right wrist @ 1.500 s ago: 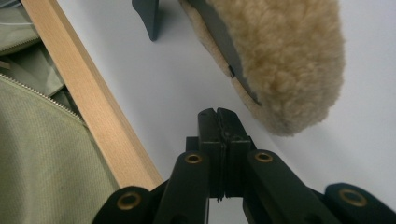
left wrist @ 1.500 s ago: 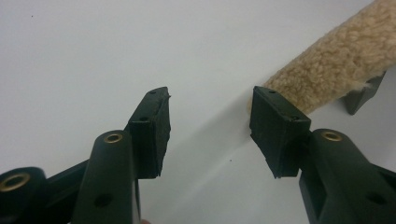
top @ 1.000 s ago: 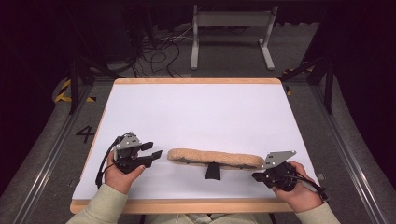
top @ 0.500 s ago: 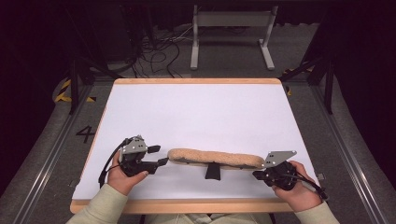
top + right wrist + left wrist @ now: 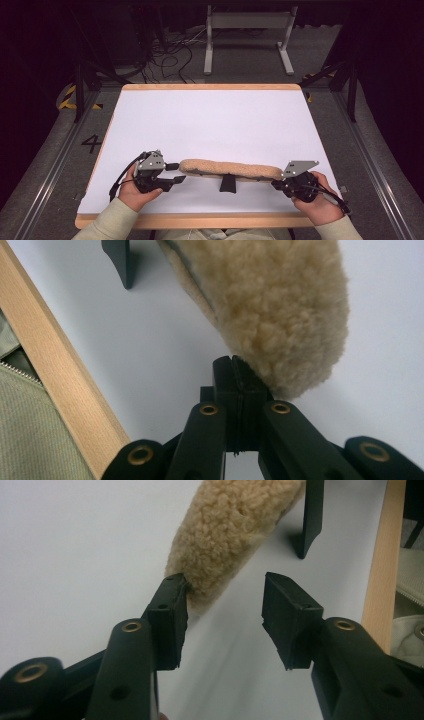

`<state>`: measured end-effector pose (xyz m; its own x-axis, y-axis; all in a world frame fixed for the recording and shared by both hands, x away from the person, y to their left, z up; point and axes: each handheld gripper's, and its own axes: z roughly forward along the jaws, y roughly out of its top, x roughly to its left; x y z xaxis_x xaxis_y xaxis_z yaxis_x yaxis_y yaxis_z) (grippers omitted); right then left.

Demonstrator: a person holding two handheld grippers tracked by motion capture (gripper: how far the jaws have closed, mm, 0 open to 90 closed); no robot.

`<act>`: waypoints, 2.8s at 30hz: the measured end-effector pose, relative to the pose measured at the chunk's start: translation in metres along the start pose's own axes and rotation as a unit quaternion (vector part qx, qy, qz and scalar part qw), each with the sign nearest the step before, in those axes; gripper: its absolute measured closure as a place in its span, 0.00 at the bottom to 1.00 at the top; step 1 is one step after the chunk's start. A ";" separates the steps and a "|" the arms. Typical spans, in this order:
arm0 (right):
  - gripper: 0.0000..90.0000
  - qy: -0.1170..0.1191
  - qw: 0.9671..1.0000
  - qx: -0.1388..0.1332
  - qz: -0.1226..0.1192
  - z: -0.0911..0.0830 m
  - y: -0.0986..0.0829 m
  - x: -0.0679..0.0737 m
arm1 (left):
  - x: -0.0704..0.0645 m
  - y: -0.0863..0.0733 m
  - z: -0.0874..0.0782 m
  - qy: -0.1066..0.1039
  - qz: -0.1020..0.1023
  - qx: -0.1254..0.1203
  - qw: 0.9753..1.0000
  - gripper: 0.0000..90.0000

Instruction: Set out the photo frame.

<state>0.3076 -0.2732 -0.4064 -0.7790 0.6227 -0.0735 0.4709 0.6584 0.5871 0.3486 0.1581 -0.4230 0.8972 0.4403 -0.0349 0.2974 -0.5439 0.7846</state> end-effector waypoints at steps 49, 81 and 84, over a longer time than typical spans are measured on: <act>1.00 -0.075 0.995 -0.057 0.033 0.043 0.030 -0.039 | -0.015 0.000 -0.002 -0.050 0.041 0.011 0.998 0.85; 1.00 -0.079 0.989 -0.081 0.095 0.065 0.026 -0.053 | -0.006 -0.001 0.006 -0.042 0.004 0.017 0.999 1.00; 1.00 -0.078 0.988 -0.084 0.102 0.066 0.027 -0.055 | -0.007 0.000 0.008 -0.043 0.009 0.019 0.999 1.00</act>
<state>0.3898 -0.2619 -0.4397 -0.5956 0.8013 -0.0566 0.5254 0.4419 0.7271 0.3454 0.1492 -0.4276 0.9267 0.3680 -0.0759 0.2922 -0.5787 0.7614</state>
